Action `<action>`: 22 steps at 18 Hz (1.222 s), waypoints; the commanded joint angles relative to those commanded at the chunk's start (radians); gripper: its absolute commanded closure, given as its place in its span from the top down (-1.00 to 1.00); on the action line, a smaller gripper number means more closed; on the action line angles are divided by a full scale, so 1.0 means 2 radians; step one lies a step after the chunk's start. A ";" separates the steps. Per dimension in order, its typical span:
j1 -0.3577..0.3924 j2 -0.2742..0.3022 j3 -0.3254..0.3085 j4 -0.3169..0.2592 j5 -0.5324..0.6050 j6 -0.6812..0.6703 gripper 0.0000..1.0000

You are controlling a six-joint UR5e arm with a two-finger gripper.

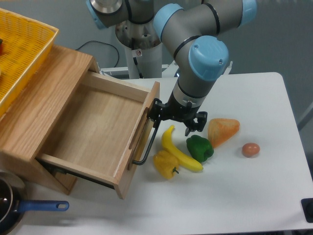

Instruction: Slide open the top drawer

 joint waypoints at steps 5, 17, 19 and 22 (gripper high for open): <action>-0.002 0.010 -0.001 -0.005 -0.002 -0.005 1.00; 0.021 0.032 0.000 -0.022 -0.007 0.019 1.00; 0.030 0.035 -0.005 -0.022 -0.005 0.047 1.00; 0.050 0.035 -0.006 -0.027 0.002 0.104 1.00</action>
